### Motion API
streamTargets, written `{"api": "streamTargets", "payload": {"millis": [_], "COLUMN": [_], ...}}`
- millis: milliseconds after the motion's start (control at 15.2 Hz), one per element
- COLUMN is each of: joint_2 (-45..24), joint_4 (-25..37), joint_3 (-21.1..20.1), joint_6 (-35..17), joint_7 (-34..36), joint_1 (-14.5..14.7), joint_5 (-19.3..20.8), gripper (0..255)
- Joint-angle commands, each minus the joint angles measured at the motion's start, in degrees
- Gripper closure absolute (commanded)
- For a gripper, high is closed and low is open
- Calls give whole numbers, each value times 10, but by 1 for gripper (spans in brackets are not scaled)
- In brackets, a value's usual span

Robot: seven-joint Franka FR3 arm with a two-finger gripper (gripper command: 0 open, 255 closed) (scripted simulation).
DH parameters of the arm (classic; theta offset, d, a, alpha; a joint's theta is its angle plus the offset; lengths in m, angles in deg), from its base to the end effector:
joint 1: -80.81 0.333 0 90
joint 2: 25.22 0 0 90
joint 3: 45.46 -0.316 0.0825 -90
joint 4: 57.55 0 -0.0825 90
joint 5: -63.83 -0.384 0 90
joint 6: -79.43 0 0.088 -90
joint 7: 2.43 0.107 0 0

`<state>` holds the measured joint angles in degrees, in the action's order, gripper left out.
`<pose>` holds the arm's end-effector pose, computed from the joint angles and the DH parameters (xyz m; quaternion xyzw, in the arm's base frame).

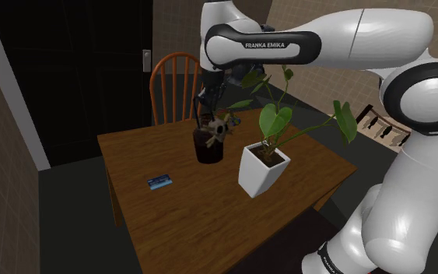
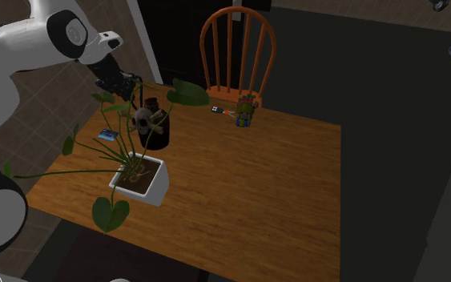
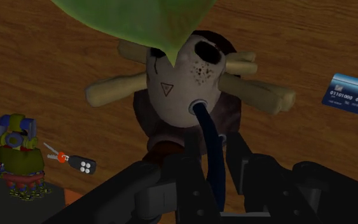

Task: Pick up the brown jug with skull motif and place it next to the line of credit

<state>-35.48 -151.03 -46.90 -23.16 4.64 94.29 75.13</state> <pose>0.6001 0.1415 0.5110 0.9915 0.0903 0.0081 0.0938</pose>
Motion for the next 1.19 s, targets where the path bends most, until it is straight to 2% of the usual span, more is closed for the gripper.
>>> {"api": "streamTargets", "payload": {"millis": [0,264,330,660,924,1122], "joint_2": [-6,-6,-7,-6,-11,-11], "joint_4": [-2,-2,0,-2,77,77], "joint_3": [1,1,1,1,-3,-3], "joint_6": [1,1,1,1,75,75], "joint_7": [-1,-1,-1,-1,-4,-4], "joint_1": [-1,-1,-2,-1,6,6], "joint_5": [0,0,0,0,-2,-2], "gripper": [255,255,0,0,0,0]}}
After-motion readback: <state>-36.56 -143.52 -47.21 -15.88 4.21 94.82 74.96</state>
